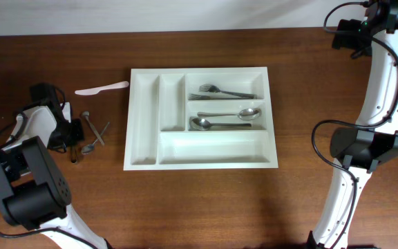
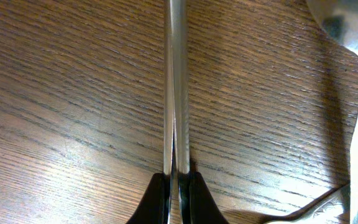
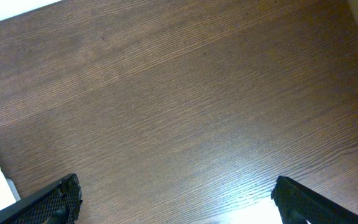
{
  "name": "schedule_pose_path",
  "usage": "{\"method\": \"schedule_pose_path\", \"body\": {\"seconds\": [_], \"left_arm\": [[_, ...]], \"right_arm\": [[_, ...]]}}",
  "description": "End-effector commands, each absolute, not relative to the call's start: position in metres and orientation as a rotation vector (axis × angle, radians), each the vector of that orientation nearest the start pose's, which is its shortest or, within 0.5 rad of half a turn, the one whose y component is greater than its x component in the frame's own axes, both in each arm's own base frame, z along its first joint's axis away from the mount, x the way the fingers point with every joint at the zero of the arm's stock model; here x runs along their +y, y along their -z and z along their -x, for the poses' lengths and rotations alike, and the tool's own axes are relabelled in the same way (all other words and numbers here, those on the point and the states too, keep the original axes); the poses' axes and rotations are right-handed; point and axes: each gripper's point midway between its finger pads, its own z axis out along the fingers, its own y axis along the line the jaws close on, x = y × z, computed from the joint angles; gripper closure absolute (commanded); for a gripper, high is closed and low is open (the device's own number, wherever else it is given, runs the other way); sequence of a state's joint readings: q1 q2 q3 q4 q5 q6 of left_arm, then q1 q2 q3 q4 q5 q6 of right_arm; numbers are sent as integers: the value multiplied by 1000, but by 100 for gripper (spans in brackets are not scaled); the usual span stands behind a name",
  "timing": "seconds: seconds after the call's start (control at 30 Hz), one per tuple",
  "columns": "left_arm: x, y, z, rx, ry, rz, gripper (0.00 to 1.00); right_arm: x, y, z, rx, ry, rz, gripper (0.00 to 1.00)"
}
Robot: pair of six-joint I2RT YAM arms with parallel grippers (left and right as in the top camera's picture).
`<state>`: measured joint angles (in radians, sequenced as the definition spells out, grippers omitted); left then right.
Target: Pack container
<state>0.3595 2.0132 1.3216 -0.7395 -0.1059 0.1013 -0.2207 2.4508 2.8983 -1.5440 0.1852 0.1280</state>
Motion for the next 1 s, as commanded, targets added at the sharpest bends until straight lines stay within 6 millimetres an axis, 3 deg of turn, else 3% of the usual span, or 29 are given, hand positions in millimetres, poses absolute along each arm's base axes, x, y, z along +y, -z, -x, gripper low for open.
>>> {"method": "schedule_pose_path", "body": {"seconds": [0.0,0.13,0.27,0.43,0.53,0.6,0.73,0.9,0.97], "left_arm": [[154,18,-356,3039,-186,399,98],[156,7,-363,3030,-189,398,98],[163,-18,-380,3000,-199,397,98],[174,-69,-408,2925,-219,392,98],[181,-114,-429,2844,-240,386,98],[180,-134,-437,2812,-229,363,98],[148,-161,-458,2758,-46,95,98],[70,-184,-471,2648,241,-365,98],[44,-186,-471,2624,297,-475,98]], "right_arm": [[-145,-226,-509,2614,277,-523,1],[-145,-226,-509,2614,277,-523,1],[-145,-226,-509,2614,277,-523,1],[-145,-226,-509,2614,277,-523,1],[-145,-226,-509,2614,277,-523,1],[-145,-226,-509,2614,277,-523,1],[-145,-226,-509,2614,277,-523,1],[-145,-226,-509,2614,277,-523,1],[-145,-226,-509,2614,277,-523,1]]}}
